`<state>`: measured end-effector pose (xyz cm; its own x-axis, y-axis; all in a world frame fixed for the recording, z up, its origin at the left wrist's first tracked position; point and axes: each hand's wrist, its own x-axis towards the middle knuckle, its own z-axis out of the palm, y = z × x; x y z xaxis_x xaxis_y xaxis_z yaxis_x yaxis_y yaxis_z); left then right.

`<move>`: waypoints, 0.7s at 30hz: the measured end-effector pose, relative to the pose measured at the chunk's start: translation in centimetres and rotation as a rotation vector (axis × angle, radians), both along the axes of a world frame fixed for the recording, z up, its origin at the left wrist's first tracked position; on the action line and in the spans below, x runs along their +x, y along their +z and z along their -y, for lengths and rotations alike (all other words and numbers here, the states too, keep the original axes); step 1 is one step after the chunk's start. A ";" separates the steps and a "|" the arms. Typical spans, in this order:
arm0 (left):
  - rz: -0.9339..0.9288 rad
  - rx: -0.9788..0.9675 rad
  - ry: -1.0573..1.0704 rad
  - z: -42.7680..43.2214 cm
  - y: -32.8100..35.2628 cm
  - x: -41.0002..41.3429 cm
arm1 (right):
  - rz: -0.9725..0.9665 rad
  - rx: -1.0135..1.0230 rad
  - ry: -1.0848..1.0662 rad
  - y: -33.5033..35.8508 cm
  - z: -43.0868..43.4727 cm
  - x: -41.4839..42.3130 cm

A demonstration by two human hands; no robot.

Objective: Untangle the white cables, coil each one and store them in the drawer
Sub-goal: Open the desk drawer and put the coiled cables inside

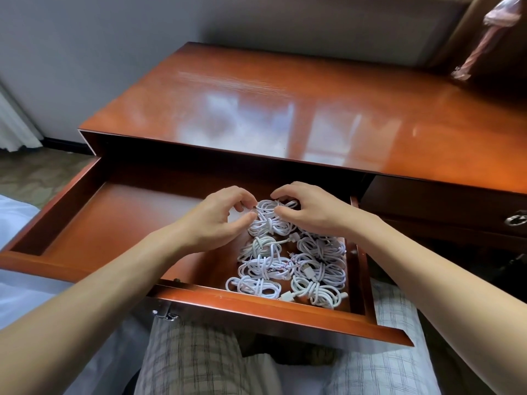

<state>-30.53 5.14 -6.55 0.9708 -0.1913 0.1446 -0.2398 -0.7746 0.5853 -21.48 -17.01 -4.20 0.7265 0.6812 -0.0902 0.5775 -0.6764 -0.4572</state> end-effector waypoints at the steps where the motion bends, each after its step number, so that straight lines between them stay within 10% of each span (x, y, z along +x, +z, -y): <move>1: -0.001 0.022 0.006 0.0 0.1 0.0 | 0.005 0.001 -0.003 0.1 0.1 -0.1; 21: 0.167 0.311 0.087 -0.7 3.5 -7.3 | 0.200 0.090 0.000 3.5 3.5 -7.2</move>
<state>-37.86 5.79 -3.01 0.9533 -0.1689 0.2504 -0.2376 -0.9312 0.2765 -28.71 -20.52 -0.69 0.7241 0.6796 0.1172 0.6625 -0.6384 -0.3918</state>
